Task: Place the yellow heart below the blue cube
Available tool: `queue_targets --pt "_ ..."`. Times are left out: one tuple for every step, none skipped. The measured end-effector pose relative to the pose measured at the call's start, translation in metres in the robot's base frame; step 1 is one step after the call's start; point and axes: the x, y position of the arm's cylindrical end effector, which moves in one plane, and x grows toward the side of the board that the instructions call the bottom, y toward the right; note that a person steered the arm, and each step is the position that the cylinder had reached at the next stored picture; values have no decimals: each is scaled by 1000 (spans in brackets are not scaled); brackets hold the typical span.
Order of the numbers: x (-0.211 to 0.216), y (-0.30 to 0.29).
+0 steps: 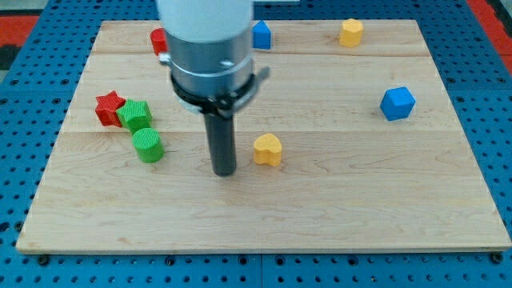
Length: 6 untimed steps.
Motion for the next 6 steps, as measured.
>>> queue_targets --pt "-22 27" --pt "-5 115" --pt "1 186" --pt "-31 184" --pt "2 231" --pt "44 236"
